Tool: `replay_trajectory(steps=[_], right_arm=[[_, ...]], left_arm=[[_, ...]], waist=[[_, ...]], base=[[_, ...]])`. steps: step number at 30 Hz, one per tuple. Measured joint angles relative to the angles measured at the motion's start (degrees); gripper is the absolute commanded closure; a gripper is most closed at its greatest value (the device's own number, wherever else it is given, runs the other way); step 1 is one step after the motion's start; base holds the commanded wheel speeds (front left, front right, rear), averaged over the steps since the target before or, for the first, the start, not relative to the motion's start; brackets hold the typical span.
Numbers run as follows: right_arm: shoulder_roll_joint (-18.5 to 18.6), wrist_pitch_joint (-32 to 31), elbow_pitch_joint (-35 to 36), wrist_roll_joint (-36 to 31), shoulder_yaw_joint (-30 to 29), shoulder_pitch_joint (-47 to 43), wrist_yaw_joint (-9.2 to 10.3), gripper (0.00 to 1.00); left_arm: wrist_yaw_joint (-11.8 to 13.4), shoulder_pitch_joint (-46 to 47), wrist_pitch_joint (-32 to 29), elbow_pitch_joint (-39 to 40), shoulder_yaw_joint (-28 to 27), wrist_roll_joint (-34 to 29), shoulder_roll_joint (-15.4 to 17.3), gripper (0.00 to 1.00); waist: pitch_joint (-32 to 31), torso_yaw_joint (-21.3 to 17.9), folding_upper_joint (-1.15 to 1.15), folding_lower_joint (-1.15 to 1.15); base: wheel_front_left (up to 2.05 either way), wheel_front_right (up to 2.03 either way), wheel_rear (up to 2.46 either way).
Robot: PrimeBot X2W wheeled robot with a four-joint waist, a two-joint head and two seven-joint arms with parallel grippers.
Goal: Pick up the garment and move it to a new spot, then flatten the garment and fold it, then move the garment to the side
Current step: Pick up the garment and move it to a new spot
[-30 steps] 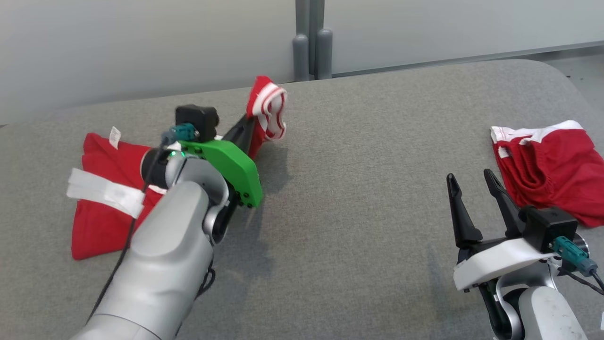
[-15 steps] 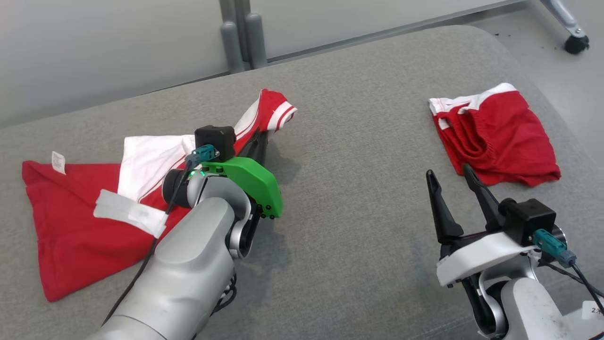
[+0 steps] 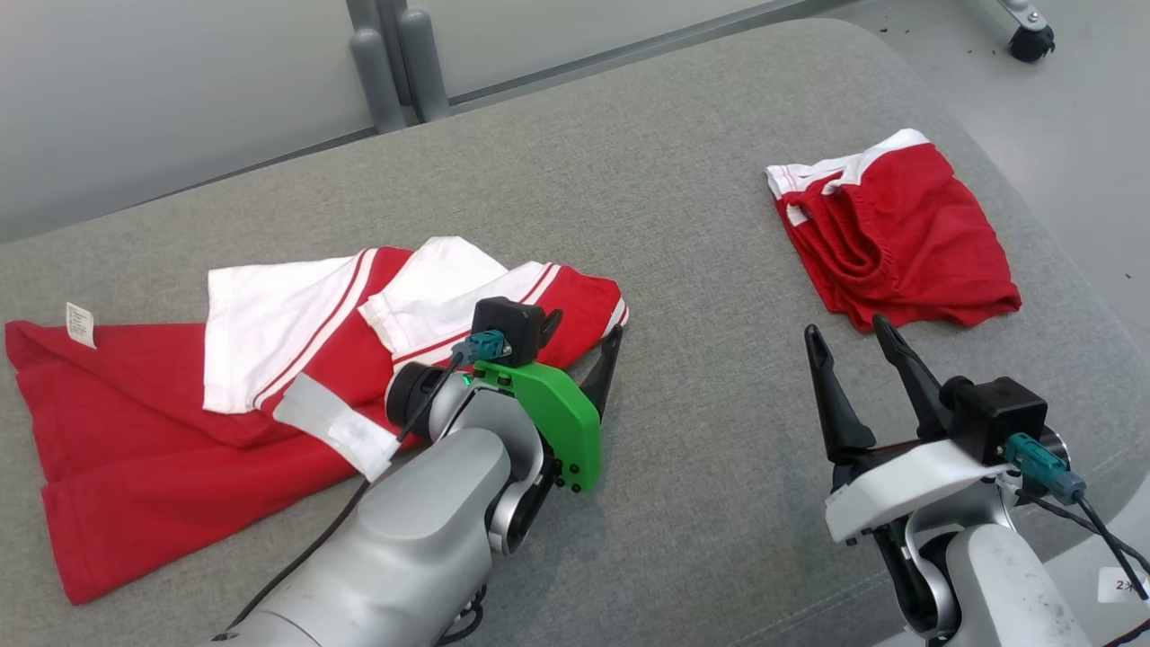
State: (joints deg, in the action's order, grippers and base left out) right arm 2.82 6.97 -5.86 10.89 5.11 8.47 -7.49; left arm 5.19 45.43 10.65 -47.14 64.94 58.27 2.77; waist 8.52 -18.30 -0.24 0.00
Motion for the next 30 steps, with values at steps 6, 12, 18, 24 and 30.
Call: replay_trajectory(steps=[6,12,18,24,30], right_arm=[[-0.01,-0.32,0.18,-0.54,-0.75,-0.17,0.0,0.0],[0.01,-1.21,0.91,-1.09,-2.26,-2.38,0.0,0.0],[0.0,-2.34,2.29,-1.29,-2.14,-3.72,0.0,0.0],[-0.01,-2.88,3.59,-1.45,-1.34,-3.67,0.0,0.0],[0.0,-2.91,4.46,-1.55,-1.46,-2.74,0.0,0.0]], left_arm=[[-0.16,0.26,2.02,0.15,1.54,2.94,0.0,0.0],[0.46,-0.3,3.53,-3.48,0.94,6.12,0.0,0.0],[0.93,-1.71,3.49,-10.49,-1.35,10.02,0.07,0.0],[0.29,-1.74,2.76,-14.75,-3.07,13.26,0.04,0.0],[-1.24,1.92,2.77,-19.15,-3.99,14.37,0.03,0.0]], waist=[[-1.49,1.55,0.0,0.0],[-4.04,4.27,0.0,0.0],[-6.39,6.72,0.0,0.0],[-6.23,7.02,0.0,0.0],[-2.79,4.82,0.0,0.0]], base=[[0.0,0.0,0.0],[0.0,0.0,0.0],[0.0,0.0,0.0],[0.0,0.0,0.0],[0.0,0.0,0.0]])
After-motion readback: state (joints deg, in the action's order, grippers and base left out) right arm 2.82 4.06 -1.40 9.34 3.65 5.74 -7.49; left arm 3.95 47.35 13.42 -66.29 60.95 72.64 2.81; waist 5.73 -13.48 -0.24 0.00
